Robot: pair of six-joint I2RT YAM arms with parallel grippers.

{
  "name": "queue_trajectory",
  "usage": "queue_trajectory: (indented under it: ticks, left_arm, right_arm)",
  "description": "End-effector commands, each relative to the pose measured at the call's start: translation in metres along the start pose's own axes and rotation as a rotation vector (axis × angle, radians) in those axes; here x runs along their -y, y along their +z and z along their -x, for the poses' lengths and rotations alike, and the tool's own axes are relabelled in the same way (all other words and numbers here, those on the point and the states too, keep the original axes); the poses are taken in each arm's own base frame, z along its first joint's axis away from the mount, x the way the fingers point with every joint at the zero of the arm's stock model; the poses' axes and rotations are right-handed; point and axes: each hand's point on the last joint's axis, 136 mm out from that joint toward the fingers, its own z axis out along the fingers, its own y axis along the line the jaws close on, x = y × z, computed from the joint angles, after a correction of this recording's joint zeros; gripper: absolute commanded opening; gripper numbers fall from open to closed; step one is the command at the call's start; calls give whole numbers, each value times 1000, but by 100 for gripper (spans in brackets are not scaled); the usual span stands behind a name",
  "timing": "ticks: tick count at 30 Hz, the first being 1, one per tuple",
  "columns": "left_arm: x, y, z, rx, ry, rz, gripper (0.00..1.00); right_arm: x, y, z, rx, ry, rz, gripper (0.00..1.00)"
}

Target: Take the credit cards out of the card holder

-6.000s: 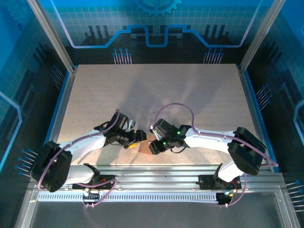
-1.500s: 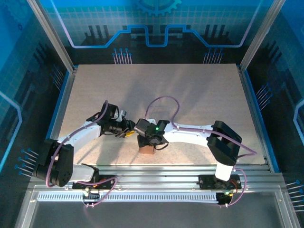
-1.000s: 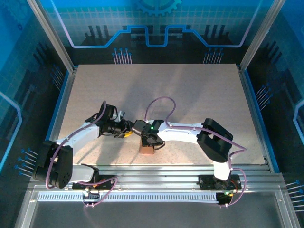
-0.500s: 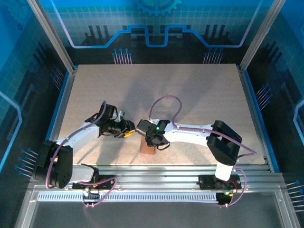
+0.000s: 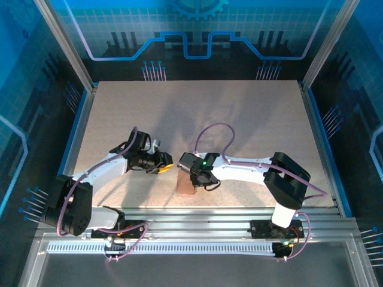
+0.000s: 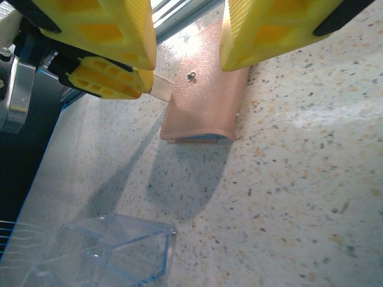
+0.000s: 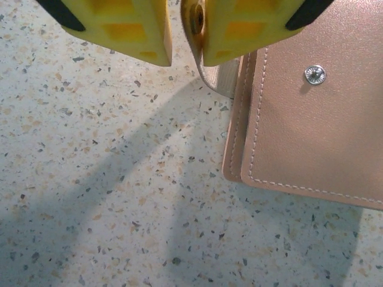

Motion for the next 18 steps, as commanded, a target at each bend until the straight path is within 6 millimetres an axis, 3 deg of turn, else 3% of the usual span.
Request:
queue_trajectory:
  ticks: [1,18]
  left_arm:
    - [5,1,1,0,19,30,34]
    - [11,13,-21,-56,222,289,47]
  right_arm:
    - [5,-4,3,11,19,9,17]
    - [-5,-3,5,28,5,81,2]
